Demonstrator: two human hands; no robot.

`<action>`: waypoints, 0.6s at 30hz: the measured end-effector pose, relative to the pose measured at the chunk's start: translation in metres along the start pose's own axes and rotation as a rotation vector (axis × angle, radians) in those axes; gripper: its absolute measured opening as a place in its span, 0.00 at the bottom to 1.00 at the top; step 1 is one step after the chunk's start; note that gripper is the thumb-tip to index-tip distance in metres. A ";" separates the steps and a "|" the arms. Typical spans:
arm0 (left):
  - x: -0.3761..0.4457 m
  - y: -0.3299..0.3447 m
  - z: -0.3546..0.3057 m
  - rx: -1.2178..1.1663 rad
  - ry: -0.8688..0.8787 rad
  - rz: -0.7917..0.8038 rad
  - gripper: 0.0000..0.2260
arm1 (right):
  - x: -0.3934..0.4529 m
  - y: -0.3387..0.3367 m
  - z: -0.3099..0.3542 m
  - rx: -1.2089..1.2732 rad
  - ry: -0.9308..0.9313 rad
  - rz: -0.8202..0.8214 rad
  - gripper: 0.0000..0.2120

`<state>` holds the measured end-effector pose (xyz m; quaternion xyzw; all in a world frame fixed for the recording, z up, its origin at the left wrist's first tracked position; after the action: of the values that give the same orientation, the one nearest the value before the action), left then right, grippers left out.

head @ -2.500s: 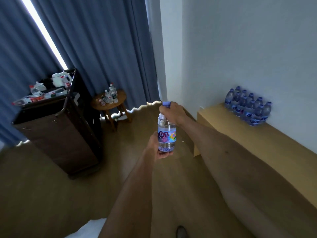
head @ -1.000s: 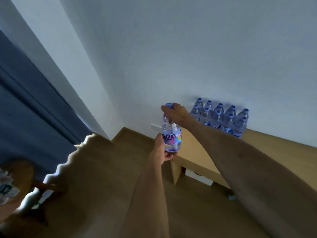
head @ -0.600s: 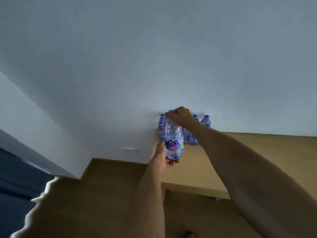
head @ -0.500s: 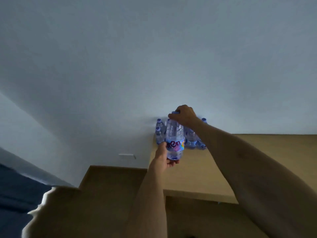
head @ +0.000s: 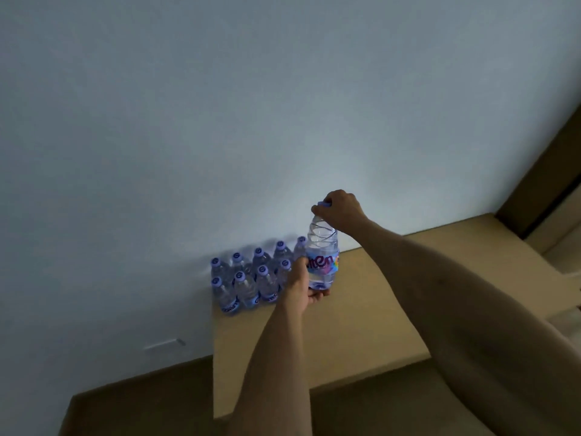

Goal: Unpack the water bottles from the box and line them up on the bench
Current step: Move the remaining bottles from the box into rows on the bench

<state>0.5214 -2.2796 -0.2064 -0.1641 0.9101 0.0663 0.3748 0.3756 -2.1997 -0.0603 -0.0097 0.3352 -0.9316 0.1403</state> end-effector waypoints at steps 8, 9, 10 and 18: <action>0.047 0.026 -0.039 0.090 -0.017 0.142 0.21 | 0.036 -0.034 -0.033 -0.058 0.114 -0.100 0.13; 0.054 0.028 -0.045 0.083 -0.002 0.144 0.21 | 0.041 -0.036 -0.033 -0.058 0.110 -0.112 0.13; 0.062 0.033 -0.047 0.076 0.004 0.145 0.22 | 0.046 -0.038 -0.034 -0.065 0.109 -0.116 0.12; 0.085 0.067 -0.039 0.395 -0.012 0.151 0.15 | 0.070 -0.026 -0.055 -0.217 0.046 0.039 0.15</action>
<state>0.4159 -2.2472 -0.2388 -0.0182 0.9128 -0.0848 0.3991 0.2961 -2.1654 -0.0922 0.0032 0.4373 -0.8869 0.1489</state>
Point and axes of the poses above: each hand's wrist, its own x-axis towards the middle knuckle, its own y-axis out of the palm, z = x × y, the point moved 8 cm from there along x, towards the middle knuckle, and after that the axes turned 7 degrees about x, right-handed, at the moved point
